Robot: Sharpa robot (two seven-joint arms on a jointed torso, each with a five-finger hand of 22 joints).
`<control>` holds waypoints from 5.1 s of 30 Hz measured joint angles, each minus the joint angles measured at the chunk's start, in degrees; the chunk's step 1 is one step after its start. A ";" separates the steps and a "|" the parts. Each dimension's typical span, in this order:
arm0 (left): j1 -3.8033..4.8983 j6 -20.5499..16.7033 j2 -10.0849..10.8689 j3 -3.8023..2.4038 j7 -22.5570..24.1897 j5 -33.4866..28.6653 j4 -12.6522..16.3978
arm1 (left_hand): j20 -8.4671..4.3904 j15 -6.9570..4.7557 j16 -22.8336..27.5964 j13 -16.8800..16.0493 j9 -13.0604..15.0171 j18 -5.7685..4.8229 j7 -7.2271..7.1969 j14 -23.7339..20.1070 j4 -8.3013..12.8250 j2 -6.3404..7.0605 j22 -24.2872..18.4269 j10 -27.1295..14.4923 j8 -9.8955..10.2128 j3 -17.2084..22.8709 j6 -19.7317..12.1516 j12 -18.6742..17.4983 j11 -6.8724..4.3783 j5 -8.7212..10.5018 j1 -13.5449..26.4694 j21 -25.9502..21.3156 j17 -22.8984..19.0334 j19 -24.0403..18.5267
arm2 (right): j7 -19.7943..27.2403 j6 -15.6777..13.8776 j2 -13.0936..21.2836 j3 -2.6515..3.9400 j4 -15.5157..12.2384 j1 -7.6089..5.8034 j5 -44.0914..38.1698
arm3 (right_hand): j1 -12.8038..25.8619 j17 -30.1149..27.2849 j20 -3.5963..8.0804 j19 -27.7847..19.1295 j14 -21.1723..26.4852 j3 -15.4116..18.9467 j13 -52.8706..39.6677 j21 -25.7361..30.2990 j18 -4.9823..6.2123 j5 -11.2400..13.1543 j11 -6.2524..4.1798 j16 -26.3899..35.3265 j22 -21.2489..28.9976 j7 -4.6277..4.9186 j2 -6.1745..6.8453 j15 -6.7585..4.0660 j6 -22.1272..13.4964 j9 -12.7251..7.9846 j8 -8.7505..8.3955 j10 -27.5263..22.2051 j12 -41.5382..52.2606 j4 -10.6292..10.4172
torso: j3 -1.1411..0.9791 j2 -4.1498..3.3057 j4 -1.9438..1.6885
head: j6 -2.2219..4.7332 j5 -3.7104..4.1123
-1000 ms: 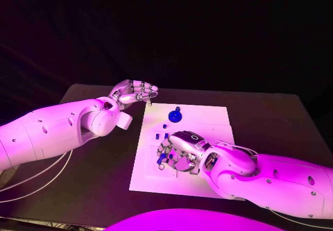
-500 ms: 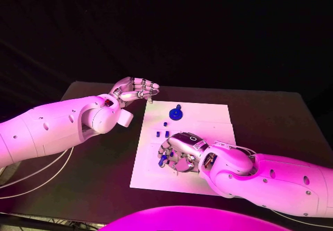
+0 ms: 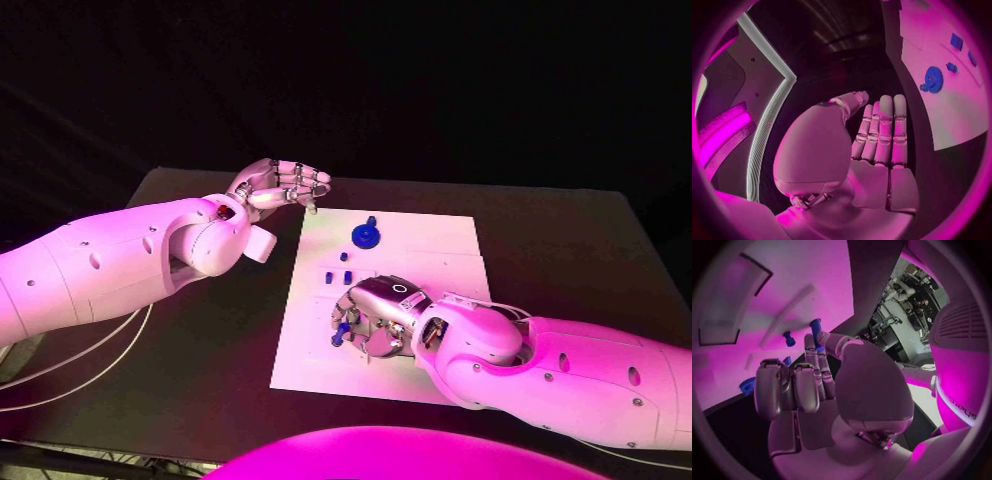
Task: Assemble the parts on the task board
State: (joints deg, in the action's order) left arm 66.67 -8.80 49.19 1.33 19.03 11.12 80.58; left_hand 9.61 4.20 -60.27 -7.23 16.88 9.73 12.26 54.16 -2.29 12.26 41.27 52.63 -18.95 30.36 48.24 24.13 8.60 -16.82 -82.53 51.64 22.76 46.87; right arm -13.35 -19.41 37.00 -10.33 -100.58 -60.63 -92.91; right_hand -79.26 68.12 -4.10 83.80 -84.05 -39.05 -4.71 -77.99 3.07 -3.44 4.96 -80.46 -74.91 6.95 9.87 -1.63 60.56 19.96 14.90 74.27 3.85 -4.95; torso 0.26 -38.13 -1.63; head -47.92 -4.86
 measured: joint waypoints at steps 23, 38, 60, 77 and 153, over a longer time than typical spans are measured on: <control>0.00 0.01 0.10 0.01 -0.09 -0.01 0.04 | 0.00 0.00 0.00 -0.01 0.00 0.00 0.00 0.00 0.00 0.00 0.00 0.00 0.00 0.00 0.00 0.00 0.00 0.00 0.00 0.00 -0.04 0.00 | -0.99 1.17 -1.11 -0.38 0.61 0.21 -2.00 | 6.68 -0.46 0.00 0.00 0.03 4.16 -0.15 0.00 0.00 -2.13 -1.96 0.00 0.01 0.32 4.12 -0.03 -3.91 2.98 -2.41 0.77 0.08 -0.18 | -0.01 0.00 0.03 | -0.20 0.02; 0.01 0.01 0.18 0.01 -0.12 -0.01 0.02 | 0.00 0.00 0.00 -0.01 0.00 0.00 0.00 0.00 0.00 0.00 -0.06 0.00 0.00 0.00 0.00 0.21 0.00 0.00 0.00 0.00 -0.09 0.00 | -0.91 -0.34 -0.04 -0.43 0.24 0.22 -1.88 | 7.09 -0.42 0.00 0.00 0.03 7.12 -0.27 0.00 0.00 -2.24 -1.87 0.00 -0.04 0.32 6.06 -0.03 -8.29 1.58 -5.51 -1.11 0.08 -0.34 | -0.04 0.01 0.04 | 0.18 0.21; 0.00 0.01 0.34 0.42 -0.21 -0.01 -0.41 | 0.00 0.00 0.00 0.06 0.00 0.00 0.00 0.00 0.00 0.00 -0.05 0.00 -0.30 0.00 0.00 0.21 0.00 0.00 0.00 0.00 -0.09 0.00 | 0.19 -8.96 20.38 0.40 -6.56 -8.52 21.66 | 8.09 2.16 1.03 0.20 0.01 18.69 -20.56 -4.09 -0.92 -7.19 -3.59 -1.91 -0.02 -0.99 5.20 -1.04 -6.39 5.75 3.32 3.02 22.45 -4.85 | 0.14 0.54 0.40 | 1.59 2.75; -0.02 0.01 0.05 0.61 -0.28 -0.03 -0.36 | 0.00 0.00 0.00 0.06 0.00 -0.01 0.00 0.00 0.16 0.00 -0.05 0.00 -0.30 -0.16 0.00 0.21 0.00 0.00 0.00 0.00 -0.13 0.00 | -11.61 -0.26 28.75 -1.27 -10.01 -4.87 29.31 | 10.42 6.83 1.03 0.21 0.03 37.17 -70.26 -9.76 -1.82 -6.83 -3.84 -5.77 -0.01 -1.31 -1.21 -1.27 -10.13 8.65 11.71 9.05 76.19 -11.84 | 0.25 0.76 0.76 | 1.33 4.73; -0.05 0.43 0.41 0.64 -0.48 -0.15 -0.16 | 0.00 0.21 0.00 0.18 0.00 0.00 0.00 -0.21 0.16 -0.22 -0.04 -0.41 -0.58 -0.16 0.00 0.21 0.00 0.00 0.22 -0.22 -0.22 0.00 | -16.25 -4.37 18.97 -1.30 -9.43 -4.22 41.42 | 3.93 6.78 1.85 0.20 0.03 32.03 -70.21 -11.76 -2.70 -10.83 -5.26 -6.66 -0.02 -2.13 -3.71 -2.29 -5.99 -13.57 13.02 9.05 74.31 -11.70 | 0.30 0.69 0.69 | 1.19 4.60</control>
State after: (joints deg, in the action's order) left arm 66.63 -8.37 49.59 1.97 18.55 10.97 80.42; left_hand 9.61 4.42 -60.27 -7.04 16.88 9.72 12.26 53.94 -2.13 12.04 41.23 52.22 -19.53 30.21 48.24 24.34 8.60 -16.82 -82.30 51.42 22.54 46.87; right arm -29.60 -23.78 55.97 -11.63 -110.01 -64.85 -51.50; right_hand -75.33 74.91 -2.25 84.01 -84.02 -7.02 -74.92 -89.75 0.37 -14.26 -0.31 -87.12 -74.93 4.82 6.17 -3.92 54.57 6.40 27.92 83.32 78.16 -16.65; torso 0.55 -37.45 -0.94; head -46.73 -0.26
